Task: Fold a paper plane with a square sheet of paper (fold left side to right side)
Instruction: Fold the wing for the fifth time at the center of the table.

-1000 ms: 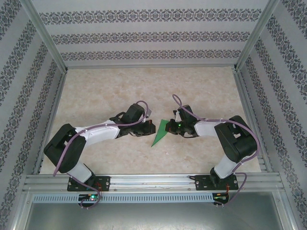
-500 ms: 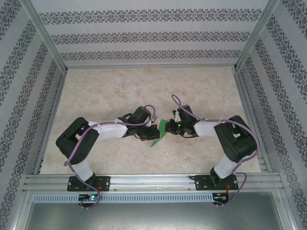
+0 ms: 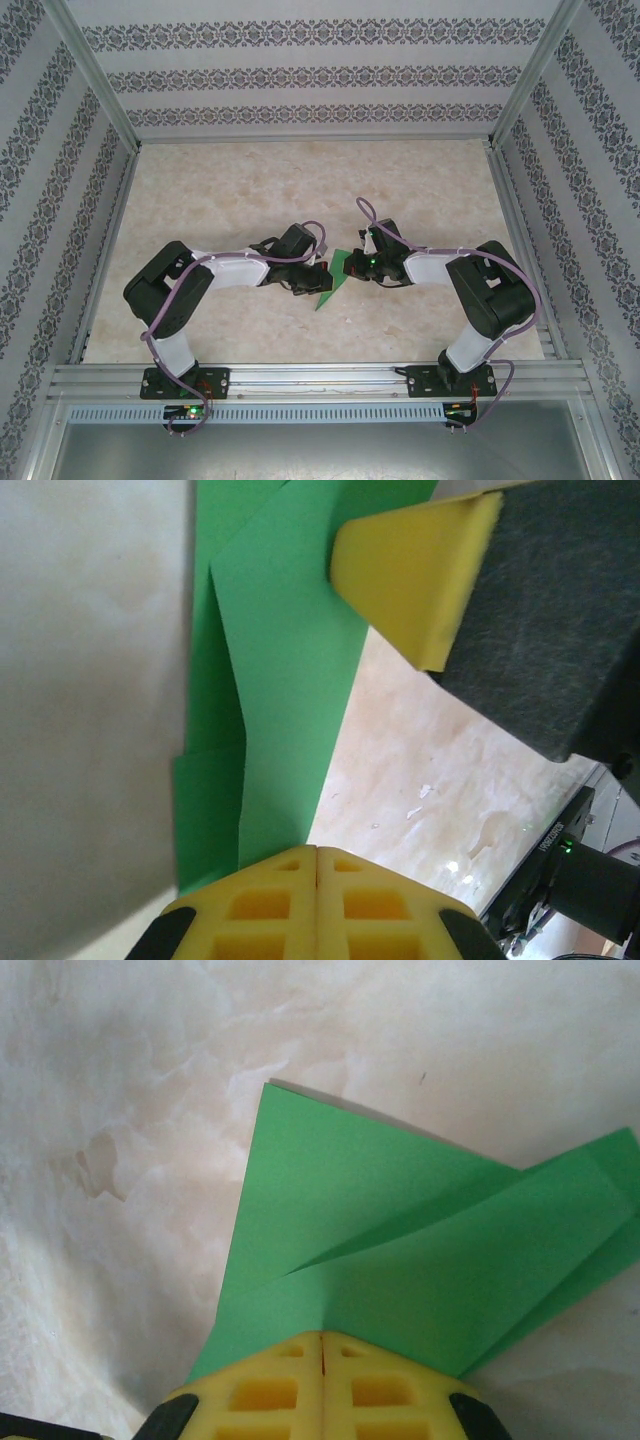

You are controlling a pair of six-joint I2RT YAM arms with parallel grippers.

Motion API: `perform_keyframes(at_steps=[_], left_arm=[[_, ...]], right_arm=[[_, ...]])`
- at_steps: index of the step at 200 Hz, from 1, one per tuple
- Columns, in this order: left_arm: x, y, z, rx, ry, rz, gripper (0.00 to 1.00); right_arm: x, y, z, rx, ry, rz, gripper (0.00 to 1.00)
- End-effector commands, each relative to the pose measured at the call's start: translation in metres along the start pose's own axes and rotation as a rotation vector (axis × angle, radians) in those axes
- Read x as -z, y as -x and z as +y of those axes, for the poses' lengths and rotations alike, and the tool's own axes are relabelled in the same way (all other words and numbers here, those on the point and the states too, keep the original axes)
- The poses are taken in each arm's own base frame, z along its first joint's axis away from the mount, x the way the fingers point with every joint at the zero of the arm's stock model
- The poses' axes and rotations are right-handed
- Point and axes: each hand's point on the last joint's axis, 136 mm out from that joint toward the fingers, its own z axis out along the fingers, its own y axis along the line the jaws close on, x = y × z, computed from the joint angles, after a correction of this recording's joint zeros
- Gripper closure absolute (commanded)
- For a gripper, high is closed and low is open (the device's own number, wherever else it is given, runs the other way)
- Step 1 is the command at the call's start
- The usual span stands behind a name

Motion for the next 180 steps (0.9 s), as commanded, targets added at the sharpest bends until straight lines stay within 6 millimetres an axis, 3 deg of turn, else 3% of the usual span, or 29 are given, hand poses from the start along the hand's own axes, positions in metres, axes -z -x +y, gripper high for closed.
perform_keyframes(at_steps=[1,114,138,180], left_arm=[[-0.007,-0.011,0.012,0.013,0.026,0.028,0.96],[-0.013,-0.022,0.034,0.039,0.082,0.046,0.96],[-0.016,-0.026,0.040,0.046,0.097,0.056,0.96],[-0.015,-0.032,0.058,0.052,0.172,0.050,0.99]], right_arm=[[-0.008,-0.044,-0.050,-0.048,-0.184,0.135,1.00],[-0.006,-0.039,-0.040,-0.034,-0.163,0.128,1.00],[-0.001,-0.030,-0.025,-0.015,-0.126,0.109,1.00],[0.023,0.006,0.024,0.074,0.008,0.010,1.00]])
